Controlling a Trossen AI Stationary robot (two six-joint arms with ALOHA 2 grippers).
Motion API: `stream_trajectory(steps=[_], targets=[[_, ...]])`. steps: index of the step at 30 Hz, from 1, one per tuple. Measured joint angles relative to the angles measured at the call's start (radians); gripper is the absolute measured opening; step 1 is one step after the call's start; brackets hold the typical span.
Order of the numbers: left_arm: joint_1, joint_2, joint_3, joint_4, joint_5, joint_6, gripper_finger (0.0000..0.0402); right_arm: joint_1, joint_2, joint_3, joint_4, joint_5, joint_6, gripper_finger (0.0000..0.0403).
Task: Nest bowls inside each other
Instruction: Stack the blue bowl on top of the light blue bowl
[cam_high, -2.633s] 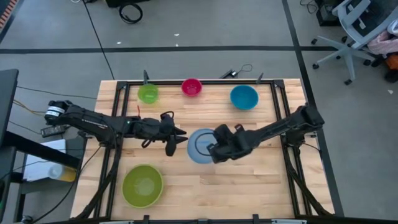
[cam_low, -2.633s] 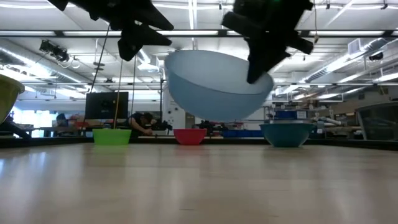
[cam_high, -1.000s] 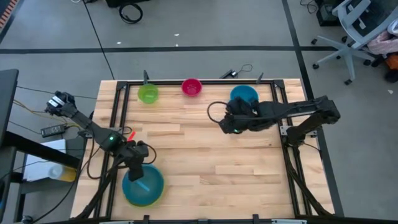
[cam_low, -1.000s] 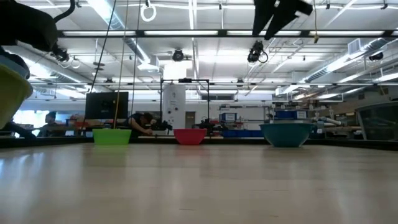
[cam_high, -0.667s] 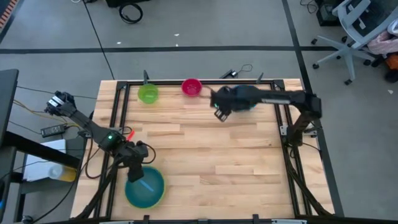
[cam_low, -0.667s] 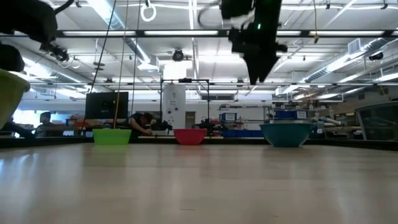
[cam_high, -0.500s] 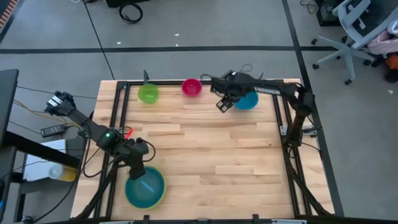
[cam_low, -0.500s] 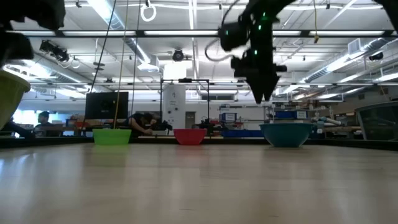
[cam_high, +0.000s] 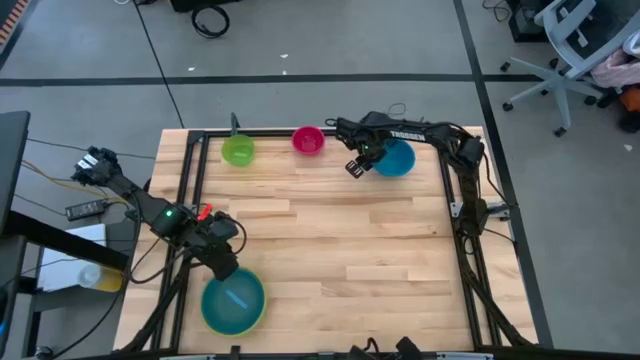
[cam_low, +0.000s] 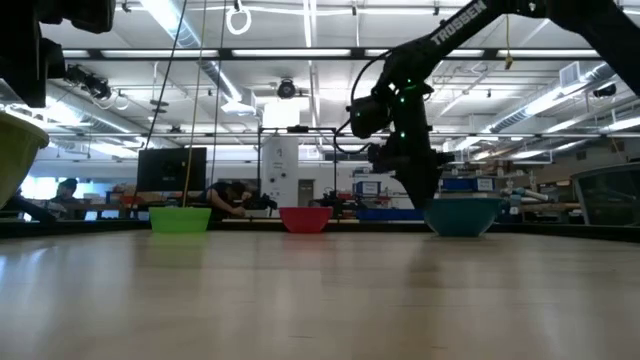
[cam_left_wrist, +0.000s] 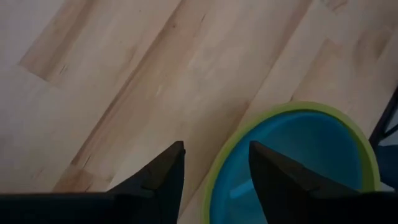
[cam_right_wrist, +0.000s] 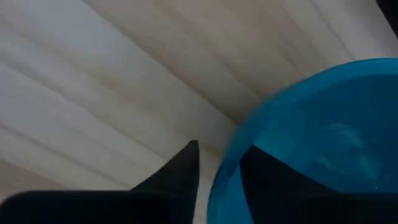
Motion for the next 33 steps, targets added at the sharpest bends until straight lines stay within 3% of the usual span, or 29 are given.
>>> stream_trajectory(steps=[5, 12, 16, 21, 27, 30, 33], targets=[[0.000, 0.000, 0.000, -0.019, 0.000, 0.001, 0.0178, 0.012, -0.005, 0.000, -0.005, 0.012, -0.012, 0.0024], [0.017, -0.001, 0.000, -0.073, -0.008, 0.001, 0.0178, 0.145, -0.142, 0.000, 0.001, -0.027, -0.042, 0.0025], [0.071, -0.001, 0.000, -0.061, -0.080, 0.069, 0.0178, 0.292, -0.230, 0.000, 0.035, -0.097, -0.078, 0.0022], [0.150, -0.001, 0.000, 0.086, -0.190, 0.427, 0.0178, 0.520, -0.292, 0.000, 0.125, -0.236, -0.170, 0.0022], [0.208, 0.002, 0.000, 0.518, -0.189, 1.046, 0.0178, 0.756, -0.298, 0.000, 0.268, -0.262, -0.385, 0.0022], [0.229, 0.028, 0.001, 0.718, -0.121, 1.292, 0.0178, 0.830, -0.297, 0.000, 0.339, -0.274, -0.464, 0.0022], [0.253, 0.082, 0.001, 0.815, 0.024, 1.413, 0.0178, 0.861, -0.298, 0.000, 0.403, -0.266, -0.460, 0.0022]])
